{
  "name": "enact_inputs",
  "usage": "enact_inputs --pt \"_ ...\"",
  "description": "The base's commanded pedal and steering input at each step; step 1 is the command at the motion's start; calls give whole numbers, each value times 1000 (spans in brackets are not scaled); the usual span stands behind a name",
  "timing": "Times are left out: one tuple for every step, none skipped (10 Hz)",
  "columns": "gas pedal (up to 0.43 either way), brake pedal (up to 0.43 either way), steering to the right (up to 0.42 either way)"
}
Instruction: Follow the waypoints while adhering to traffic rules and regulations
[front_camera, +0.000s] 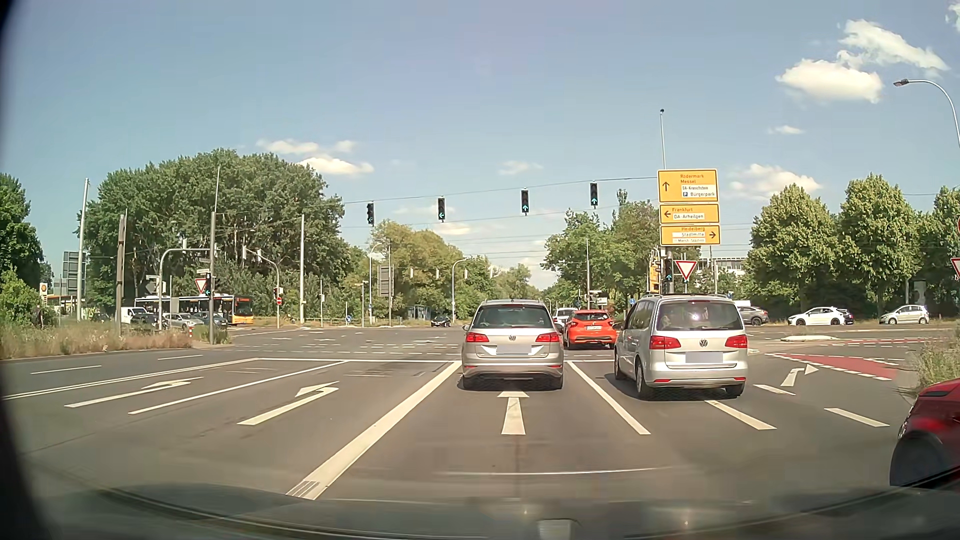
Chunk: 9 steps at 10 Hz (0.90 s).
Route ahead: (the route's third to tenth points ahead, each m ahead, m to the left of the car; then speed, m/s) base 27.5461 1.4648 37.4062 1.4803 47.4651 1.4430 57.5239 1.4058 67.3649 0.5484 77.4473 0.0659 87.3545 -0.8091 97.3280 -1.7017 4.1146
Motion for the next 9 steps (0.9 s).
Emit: enact_inputs --pt "409 30 3" --pt "409 30 3" --pt "409 30 3" --pt "409 30 3" --pt "409 30 3" --pt "409 30 3" --pt "409 30 4" --pt "409 30 6" --pt "398 30 6"
